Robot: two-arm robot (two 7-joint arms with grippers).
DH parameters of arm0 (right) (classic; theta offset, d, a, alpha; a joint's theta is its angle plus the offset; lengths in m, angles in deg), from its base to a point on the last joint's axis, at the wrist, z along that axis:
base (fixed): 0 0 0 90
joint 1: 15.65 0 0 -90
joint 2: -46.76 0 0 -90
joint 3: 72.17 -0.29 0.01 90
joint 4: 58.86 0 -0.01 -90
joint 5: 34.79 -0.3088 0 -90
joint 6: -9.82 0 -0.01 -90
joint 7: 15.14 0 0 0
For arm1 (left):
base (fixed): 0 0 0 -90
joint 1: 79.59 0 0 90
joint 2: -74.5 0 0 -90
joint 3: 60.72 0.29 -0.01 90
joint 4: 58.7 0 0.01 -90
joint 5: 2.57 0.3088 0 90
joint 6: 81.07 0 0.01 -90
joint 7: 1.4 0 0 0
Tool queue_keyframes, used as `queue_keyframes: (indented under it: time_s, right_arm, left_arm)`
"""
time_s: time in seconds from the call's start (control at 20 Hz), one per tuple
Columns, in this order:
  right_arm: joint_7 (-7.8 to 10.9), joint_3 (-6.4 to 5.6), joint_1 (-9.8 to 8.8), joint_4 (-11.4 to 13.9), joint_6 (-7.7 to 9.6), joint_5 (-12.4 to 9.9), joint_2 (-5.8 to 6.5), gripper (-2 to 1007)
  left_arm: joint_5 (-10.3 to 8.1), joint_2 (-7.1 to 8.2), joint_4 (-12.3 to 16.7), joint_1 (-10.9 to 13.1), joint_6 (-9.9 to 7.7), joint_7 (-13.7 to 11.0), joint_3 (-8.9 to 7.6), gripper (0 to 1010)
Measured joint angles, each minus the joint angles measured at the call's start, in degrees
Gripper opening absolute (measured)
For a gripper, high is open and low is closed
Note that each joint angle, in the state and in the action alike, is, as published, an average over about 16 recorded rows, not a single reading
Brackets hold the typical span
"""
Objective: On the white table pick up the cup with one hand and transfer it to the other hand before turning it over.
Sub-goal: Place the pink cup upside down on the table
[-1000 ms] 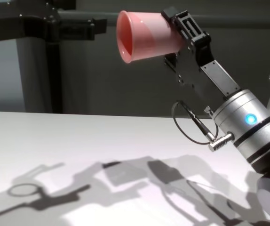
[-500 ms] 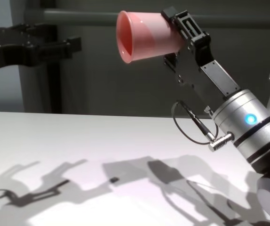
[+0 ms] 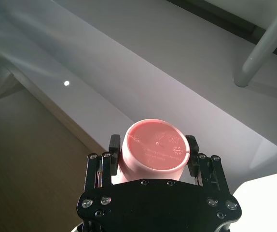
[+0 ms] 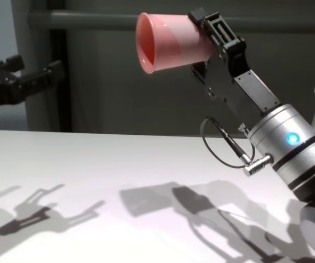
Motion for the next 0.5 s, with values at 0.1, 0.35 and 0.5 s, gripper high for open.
queue_keyframes:
  time_s: [0.1,0.35,0.5]
  right_arm:
    - [0.0,0.0,0.0,0.0,0.0,0.0,0.0,785]
    - [0.0,0.0,0.0,0.0,0.0,0.0,0.0,785]
    - [0.0,0.0,0.0,0.0,0.0,0.0,0.0,785]
  left_arm:
    - [-0.36,-1.07,-1.3,0.4,0.95,0.2,-0.49,1003]
    - [-0.6,-3.46,-4.3,0.8,2.29,0.8,-1.17,1003]
    - [-0.45,-4.75,-5.8,0.8,2.58,1.3,-1.43,1003]
